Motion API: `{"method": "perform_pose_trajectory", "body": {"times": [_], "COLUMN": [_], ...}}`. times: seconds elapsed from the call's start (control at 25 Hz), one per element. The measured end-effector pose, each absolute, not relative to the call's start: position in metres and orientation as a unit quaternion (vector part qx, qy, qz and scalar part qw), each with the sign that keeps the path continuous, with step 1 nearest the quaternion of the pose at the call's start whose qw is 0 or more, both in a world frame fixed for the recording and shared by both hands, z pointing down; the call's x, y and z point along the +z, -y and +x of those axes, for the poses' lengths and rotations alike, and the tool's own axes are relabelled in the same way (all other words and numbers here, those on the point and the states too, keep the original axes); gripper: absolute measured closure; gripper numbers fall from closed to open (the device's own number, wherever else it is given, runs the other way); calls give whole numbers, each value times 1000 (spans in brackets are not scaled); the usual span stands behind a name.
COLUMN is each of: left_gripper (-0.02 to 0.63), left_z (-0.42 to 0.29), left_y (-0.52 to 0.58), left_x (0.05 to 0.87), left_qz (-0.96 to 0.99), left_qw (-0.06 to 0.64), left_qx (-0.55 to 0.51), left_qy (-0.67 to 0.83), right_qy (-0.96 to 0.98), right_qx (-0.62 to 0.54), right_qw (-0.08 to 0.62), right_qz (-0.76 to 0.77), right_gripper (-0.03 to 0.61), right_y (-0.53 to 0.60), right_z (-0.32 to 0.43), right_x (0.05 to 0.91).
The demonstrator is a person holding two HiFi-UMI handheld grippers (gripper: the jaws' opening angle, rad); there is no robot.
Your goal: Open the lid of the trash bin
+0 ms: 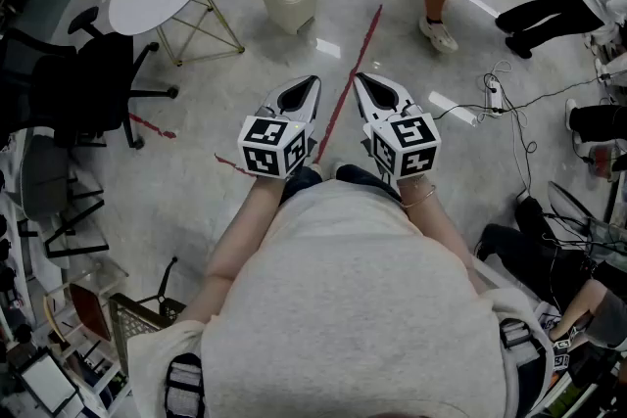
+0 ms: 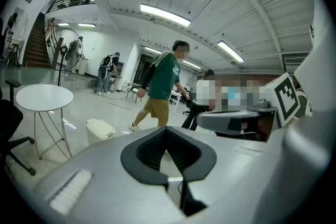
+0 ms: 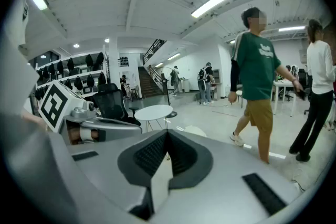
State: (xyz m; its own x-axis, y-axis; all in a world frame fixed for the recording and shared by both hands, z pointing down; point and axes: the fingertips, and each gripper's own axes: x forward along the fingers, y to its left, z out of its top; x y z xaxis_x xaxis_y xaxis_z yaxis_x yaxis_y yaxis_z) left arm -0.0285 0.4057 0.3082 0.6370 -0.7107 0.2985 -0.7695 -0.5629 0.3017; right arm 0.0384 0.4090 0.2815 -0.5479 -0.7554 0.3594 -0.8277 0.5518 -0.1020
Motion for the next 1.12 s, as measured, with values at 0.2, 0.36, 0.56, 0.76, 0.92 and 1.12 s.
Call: {"method": "perform_pose_trajectory", "body": {"times": [0.2, 0.36, 0.56, 0.76, 0.92, 1.12], "left_gripper": [604, 604, 604, 604, 604, 604], "left_z": [-31, -35, -41, -51, -56, -56], "left_y": [-400, -401, -403, -399, -391, -366], "left_x": [309, 306, 306, 311, 322, 335], "left_qz": [883, 885, 889, 888, 881, 876], "left_qw": [203, 204, 201, 209, 234, 242], "left_qx": [77, 76, 75, 72, 66, 69], "left_qy": [416, 411, 404, 404, 407, 412], "right_qy": [870, 868, 860, 853, 847, 849], "right_qx": [133, 129, 141, 149, 163, 164], "right_qw": [135, 138, 125, 126, 137, 136], "right_qz": [456, 460, 475, 485, 488, 484], "right_gripper": [572, 572, 572, 571, 571, 571], "right_y": [-404, -405, -406, -407, -399, -370], "right_z": [35, 28, 24, 23, 24, 26], "right_x": [281, 277, 280, 288, 301, 307]}}
